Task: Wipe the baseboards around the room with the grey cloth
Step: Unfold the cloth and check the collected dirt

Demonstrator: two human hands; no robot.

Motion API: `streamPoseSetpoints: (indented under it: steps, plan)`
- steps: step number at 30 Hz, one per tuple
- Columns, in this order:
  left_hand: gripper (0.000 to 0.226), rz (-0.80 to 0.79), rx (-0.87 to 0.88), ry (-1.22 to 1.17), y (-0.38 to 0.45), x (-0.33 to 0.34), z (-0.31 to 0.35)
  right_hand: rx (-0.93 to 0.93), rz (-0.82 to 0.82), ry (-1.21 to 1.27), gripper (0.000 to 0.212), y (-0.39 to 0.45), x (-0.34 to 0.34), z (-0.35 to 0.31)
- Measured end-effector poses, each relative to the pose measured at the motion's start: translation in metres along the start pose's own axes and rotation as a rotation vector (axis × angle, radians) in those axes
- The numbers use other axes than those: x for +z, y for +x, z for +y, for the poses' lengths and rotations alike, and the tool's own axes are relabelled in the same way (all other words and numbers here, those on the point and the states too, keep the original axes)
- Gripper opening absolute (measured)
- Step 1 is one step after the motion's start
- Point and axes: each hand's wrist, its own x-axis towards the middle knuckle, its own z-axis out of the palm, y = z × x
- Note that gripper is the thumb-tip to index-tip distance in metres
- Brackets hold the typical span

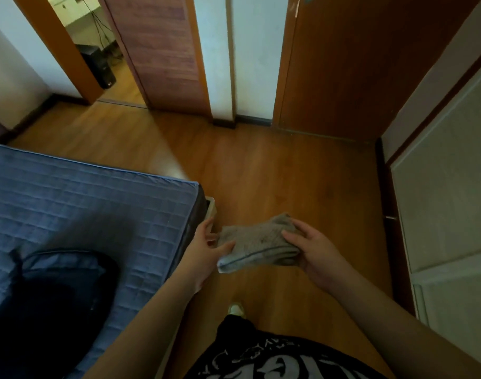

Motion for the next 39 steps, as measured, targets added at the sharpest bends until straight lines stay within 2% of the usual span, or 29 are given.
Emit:
streamPoseSetpoints:
  steps: [2,5,8,10,14,16,21,24,28,31,35,39]
  plan:
    - [0.072,0.098,0.127,0.219,0.023,-0.005,0.007,-0.039,0.019,-0.068,0.038,0.021,0.023,-0.019]
    - [0.041,0.171,0.516,0.293,0.047,-0.01,0.035,-0.107,0.024,-0.124,0.039,0.048,0.049,-0.045]
    - [0.027,0.028,0.829,0.29,0.063,-0.008,0.072,-0.146,0.033,-0.12,0.044,0.072,0.062,-0.067]
    - [0.029,-0.047,0.923,0.328,0.075,-0.003,0.092,-0.158,0.026,-0.118,0.043,0.085,0.067,-0.082]
    - [0.048,-0.093,0.965,0.402,0.111,0.002,0.117,-0.133,-0.052,0.054,0.037,0.115,0.064,-0.114]
    - [0.053,-0.064,0.992,0.441,0.131,0.007,0.128,-0.125,-0.096,0.109,0.039,0.133,0.06,-0.13]
    - [0.031,0.062,0.967,0.438,0.192,0.021,0.17,-0.117,-0.163,0.054,0.038,0.191,0.039,-0.17]
    - [0.027,0.105,0.872,0.364,0.227,0.026,0.197,-0.14,-0.233,-0.103,0.034,0.225,0.022,-0.198]
    - [0.037,0.151,0.768,0.31,0.266,0.031,0.235,-0.233,-0.139,-0.412,0.039,0.264,-0.003,-0.239]
    - [0.034,0.149,0.751,0.33,0.292,0.039,0.258,-0.297,-0.159,-0.56,0.036,0.293,-0.015,-0.267]
    - [0.035,0.184,0.789,0.394,0.314,0.045,0.276,-0.432,-0.072,-0.787,0.026,0.326,-0.018,-0.29]
    - [0.021,0.199,0.868,0.412,0.338,0.032,0.289,-0.532,-0.112,-1.0,0.018,0.361,-0.013,-0.307]
